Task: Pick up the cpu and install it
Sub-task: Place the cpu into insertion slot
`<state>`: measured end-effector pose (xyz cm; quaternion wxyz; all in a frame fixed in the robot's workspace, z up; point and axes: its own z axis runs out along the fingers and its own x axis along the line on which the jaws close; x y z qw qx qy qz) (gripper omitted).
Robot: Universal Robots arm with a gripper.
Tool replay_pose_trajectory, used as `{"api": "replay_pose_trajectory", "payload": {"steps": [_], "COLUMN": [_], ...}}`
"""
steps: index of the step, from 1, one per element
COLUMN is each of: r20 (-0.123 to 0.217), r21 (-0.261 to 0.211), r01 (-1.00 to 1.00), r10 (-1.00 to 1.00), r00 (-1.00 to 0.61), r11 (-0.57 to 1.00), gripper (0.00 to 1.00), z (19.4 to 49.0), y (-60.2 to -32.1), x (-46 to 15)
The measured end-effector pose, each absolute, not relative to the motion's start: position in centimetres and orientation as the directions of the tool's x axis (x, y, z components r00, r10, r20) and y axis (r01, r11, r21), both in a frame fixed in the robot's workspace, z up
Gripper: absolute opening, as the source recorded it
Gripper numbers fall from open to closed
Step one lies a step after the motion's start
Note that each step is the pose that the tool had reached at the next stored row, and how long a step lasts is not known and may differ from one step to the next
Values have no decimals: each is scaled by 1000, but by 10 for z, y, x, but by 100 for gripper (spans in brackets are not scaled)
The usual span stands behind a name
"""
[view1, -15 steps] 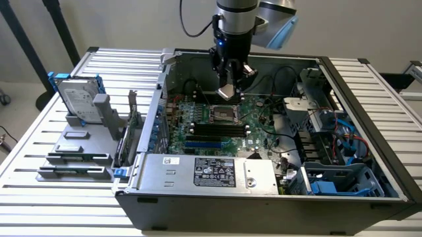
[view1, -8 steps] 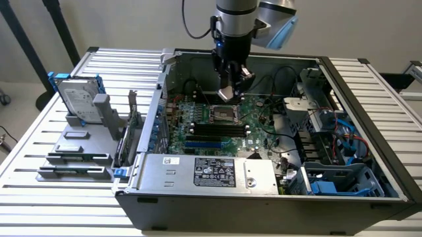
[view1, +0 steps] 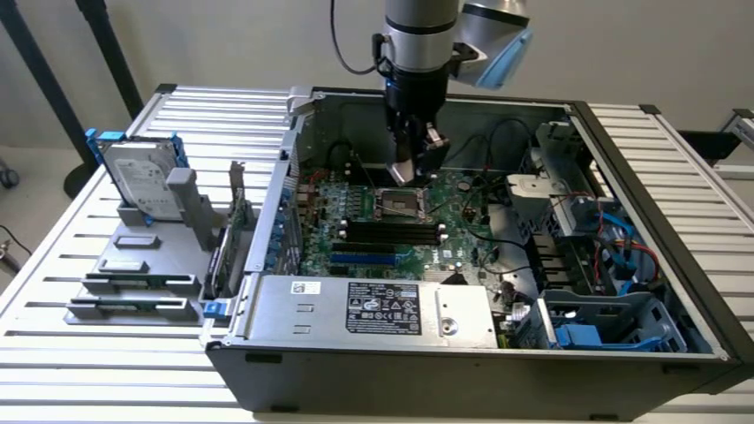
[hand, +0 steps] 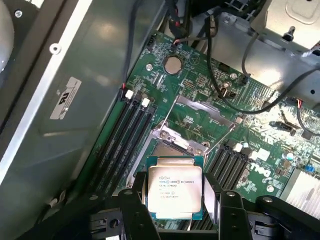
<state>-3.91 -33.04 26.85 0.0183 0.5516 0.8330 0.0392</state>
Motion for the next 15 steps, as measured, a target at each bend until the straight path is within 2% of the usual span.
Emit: {"api": "replay_pose_trajectory", "payload": {"steps": [8, 15], "r20": [13, 19], "r21": [85, 55], "r01": [964, 987], "r10": [967, 988], "r00": [-253, -153], "r11": [251, 152], "gripper": [55, 55], "z": [260, 257], "y": [-330, -330], "x": [-39, -39]}}
